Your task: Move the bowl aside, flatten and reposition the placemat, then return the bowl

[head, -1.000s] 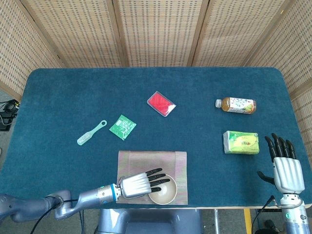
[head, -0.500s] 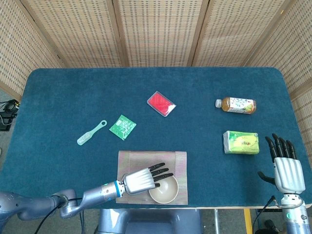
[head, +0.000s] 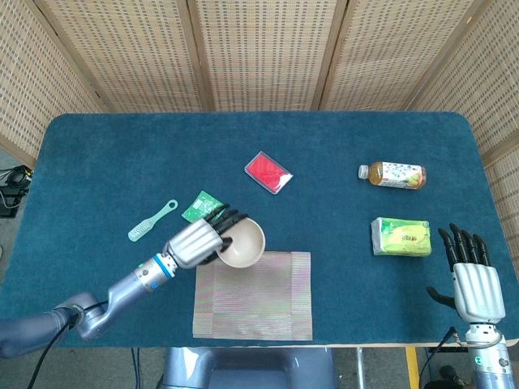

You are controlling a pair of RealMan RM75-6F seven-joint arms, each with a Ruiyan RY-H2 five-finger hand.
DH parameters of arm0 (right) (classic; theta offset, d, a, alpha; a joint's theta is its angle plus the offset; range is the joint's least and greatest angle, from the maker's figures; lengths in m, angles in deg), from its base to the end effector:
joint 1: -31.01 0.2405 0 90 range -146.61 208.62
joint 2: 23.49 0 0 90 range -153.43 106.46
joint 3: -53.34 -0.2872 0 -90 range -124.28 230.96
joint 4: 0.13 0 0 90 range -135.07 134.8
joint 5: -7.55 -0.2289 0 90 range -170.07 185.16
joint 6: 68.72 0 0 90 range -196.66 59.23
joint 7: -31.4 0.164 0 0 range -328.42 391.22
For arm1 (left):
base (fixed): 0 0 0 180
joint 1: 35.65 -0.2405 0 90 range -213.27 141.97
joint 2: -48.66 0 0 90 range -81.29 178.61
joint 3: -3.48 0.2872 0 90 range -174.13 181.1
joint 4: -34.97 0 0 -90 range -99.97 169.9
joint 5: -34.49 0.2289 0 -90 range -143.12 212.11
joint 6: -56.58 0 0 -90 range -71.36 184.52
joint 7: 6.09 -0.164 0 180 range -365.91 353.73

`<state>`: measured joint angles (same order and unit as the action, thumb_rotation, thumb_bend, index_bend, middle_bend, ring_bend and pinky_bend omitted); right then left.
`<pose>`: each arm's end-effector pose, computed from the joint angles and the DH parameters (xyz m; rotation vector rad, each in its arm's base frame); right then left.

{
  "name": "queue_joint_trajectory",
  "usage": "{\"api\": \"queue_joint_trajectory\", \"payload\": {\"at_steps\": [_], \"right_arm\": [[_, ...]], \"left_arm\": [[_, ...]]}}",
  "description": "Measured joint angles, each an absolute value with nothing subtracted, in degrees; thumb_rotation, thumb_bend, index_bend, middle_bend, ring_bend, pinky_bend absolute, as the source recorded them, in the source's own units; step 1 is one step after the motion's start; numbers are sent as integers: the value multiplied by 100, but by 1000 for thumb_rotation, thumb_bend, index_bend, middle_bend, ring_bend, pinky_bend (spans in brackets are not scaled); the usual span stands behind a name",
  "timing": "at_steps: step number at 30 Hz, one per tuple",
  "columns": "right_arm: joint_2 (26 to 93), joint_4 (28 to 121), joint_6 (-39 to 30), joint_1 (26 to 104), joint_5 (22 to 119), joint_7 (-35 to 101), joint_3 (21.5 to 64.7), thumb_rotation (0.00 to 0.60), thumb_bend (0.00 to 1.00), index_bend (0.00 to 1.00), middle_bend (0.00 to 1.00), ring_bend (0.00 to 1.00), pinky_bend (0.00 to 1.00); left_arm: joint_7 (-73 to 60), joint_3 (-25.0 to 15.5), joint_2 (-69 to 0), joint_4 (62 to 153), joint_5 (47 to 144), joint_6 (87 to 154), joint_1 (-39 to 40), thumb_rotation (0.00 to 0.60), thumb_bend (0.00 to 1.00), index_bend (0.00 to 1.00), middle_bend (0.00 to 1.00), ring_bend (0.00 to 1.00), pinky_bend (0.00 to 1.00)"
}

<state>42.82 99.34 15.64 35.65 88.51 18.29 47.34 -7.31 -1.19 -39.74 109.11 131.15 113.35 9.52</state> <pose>-0.3246 -0.2130 0.1413 1.3308 -0.8767 0.8351 -0.1446 0.3740 -0.0482 -2.2235 -0.5483 -1.1009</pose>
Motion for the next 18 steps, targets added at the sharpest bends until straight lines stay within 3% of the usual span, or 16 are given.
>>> {"api": "queue_joint_trajectory", "payload": {"at_steps": [9, 18], "right_arm": [[4347, 9916, 1529, 3593, 8842, 1727, 4762, 600, 0, 0, 0, 0, 0], [4397, 9893, 1500, 3617, 8822, 1647, 4782, 600, 0, 0, 0, 0, 0]], "left_arm": [[-27, -266, -3607, 9453, 12126, 10924, 717, 600, 462, 660, 0, 0, 0], [649, -145, -3650, 8216, 11503, 10156, 454, 600, 466, 643, 0, 0, 0]]}}
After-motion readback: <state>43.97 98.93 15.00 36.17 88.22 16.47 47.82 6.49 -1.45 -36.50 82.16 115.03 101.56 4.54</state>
